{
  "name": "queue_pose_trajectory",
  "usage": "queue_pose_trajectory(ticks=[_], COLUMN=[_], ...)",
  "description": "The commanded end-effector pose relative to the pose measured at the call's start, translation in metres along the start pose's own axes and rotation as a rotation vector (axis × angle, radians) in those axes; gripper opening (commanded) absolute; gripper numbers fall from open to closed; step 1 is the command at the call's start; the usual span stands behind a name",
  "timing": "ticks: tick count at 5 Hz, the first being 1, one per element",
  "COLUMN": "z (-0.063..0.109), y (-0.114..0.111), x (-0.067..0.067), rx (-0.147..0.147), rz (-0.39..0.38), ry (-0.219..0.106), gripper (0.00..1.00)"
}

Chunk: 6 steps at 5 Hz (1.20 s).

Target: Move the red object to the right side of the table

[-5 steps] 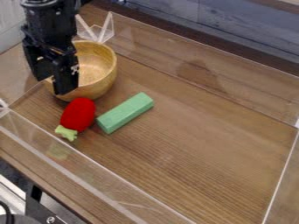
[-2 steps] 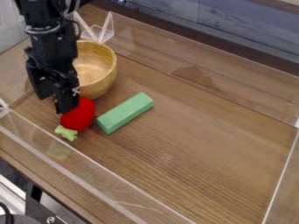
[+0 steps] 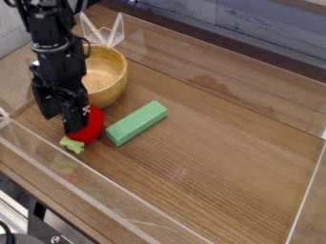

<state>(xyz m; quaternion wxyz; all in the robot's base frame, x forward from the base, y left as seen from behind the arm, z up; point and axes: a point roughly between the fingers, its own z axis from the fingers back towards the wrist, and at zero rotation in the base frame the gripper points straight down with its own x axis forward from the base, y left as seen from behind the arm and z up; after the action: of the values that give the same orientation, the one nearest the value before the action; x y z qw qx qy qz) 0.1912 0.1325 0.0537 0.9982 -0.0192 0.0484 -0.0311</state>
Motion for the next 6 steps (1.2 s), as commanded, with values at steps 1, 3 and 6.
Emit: queue_pose_trajectory(ticks=[1,3,6], z=[-0.0012,-0.0112,-0.0107], y=[0.0052,0.0065,0.0060], x=[0.0007,0.0034,0.0040], rx=[0.018,0.011,-0.015], rz=[0.045,0.093,0.134], ry=[-0.015,-0.012,-0.012], gripper=[1.00,1.00,1.00])
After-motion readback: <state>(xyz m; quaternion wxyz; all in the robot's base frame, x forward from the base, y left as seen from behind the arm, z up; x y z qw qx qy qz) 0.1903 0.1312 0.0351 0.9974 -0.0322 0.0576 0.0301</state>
